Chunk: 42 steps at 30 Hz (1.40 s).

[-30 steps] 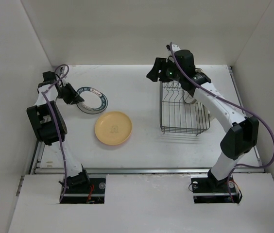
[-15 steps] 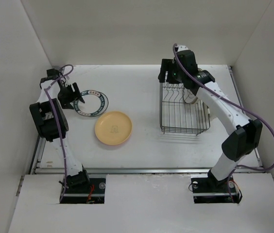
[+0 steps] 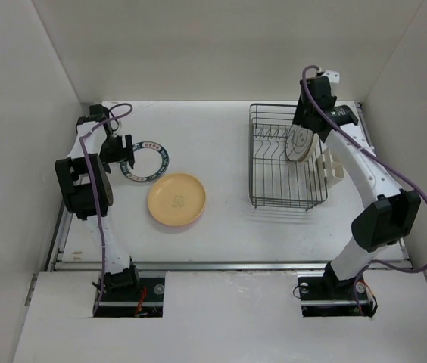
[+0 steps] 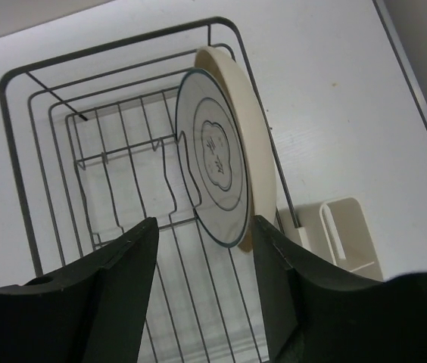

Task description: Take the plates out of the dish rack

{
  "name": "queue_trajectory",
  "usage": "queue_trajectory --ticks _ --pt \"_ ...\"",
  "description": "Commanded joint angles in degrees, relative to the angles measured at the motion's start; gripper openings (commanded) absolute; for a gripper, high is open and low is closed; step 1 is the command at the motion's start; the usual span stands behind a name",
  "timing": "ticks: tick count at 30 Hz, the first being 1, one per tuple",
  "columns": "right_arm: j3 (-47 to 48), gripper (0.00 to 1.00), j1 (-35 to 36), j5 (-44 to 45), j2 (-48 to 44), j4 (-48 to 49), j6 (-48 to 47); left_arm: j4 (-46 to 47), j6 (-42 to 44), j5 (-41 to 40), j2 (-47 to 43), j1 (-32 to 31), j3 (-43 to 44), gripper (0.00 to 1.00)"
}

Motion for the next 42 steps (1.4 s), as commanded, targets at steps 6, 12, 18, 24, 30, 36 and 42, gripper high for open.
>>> queue_trajectory --ticks 6,12,18,24,30,36,42 --pt "0.5 0.42 -0.78 3.63 4.15 -1.87 0.32 1.99 -0.89 -2.77 -12.89 0.2 -3.29 0.78" --pt "1.39 0.38 -0.78 6.0 5.92 -2.58 0.32 3.05 -1.51 -1.36 -16.41 0.2 -6.29 0.78" --pt "2.96 0.42 -0.78 10.32 10.56 -3.98 0.32 3.06 -1.51 -1.36 -16.42 0.2 -6.99 0.78" --pt "4.81 0.48 -0.78 15.32 14.17 -5.04 0.32 2.53 -1.51 -1.36 -16.42 0.2 -6.99 0.78" --pt "6.75 0.57 -0.78 19.19 16.2 -7.15 0.84 2.53 -0.98 -0.84 -16.42 0.2 -6.99 0.78" --pt "5.61 0.61 -0.78 16.39 16.2 -6.45 0.94 2.53 -0.98 -0.84 -16.42 0.2 -6.99 0.78" --pt "5.61 0.15 -0.78 11.72 18.14 -4.43 0.93 2.53 -0.98 -0.84 -15.89 0.2 -6.99 0.78"
